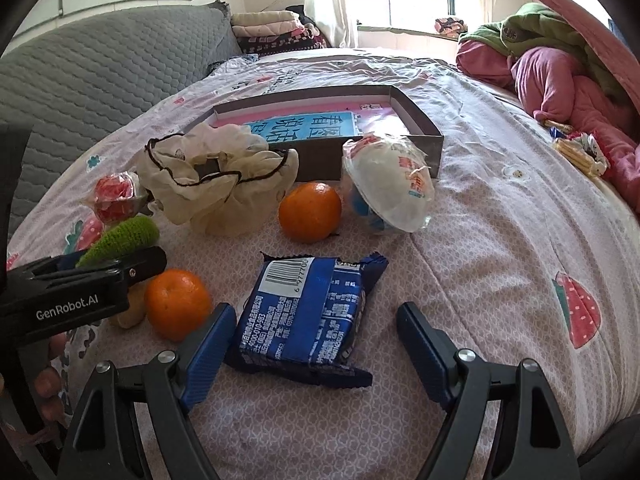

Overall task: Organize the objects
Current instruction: 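Close the left tool on the green ring while the right tool grasps the blue packet, then lift the green ring with the left tool while the right tool lifts the blue packet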

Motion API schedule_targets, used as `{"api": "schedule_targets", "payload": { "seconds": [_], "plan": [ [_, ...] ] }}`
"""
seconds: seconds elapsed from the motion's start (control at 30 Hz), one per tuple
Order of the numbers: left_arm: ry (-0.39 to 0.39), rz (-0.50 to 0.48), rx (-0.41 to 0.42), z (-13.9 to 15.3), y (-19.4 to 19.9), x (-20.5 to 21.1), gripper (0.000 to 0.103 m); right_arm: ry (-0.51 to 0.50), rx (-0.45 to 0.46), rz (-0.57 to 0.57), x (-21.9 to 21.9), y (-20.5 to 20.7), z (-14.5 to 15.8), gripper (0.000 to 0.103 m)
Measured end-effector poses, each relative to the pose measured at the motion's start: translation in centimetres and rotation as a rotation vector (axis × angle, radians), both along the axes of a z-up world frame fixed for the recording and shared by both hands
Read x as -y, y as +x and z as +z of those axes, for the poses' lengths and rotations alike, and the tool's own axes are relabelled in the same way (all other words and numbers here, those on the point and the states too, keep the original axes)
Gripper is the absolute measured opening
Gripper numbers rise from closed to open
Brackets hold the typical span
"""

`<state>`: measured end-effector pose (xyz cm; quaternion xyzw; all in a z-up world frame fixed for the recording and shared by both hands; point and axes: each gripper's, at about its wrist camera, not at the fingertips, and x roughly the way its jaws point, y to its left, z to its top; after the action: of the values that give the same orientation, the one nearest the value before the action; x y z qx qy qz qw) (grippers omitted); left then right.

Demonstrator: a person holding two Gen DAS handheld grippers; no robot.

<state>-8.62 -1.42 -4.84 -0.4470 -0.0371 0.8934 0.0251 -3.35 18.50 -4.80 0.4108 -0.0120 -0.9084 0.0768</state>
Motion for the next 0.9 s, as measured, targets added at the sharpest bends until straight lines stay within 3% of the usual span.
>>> {"api": "schedule_targets", "payload": {
  "seconds": [0.23,0.57,0.9],
  "plan": [
    [0.018,-0.007,-0.007,0.1,0.3,0.1,0.082,0.013,-0.011,0.045,0.3,0.3,0.2,0.063],
    [0.053,-0.023,-0.032,0.9,1.3,0.5,0.020,-0.022,-0.007,0.072,-0.2,0.5,0.4,0.060],
    [0.074,-0.070,-0.096,2.4,2.8,0.0,0.017,-0.033,-0.020,0.104,0.0,1.0,0.6,0.058]
  ]
}}
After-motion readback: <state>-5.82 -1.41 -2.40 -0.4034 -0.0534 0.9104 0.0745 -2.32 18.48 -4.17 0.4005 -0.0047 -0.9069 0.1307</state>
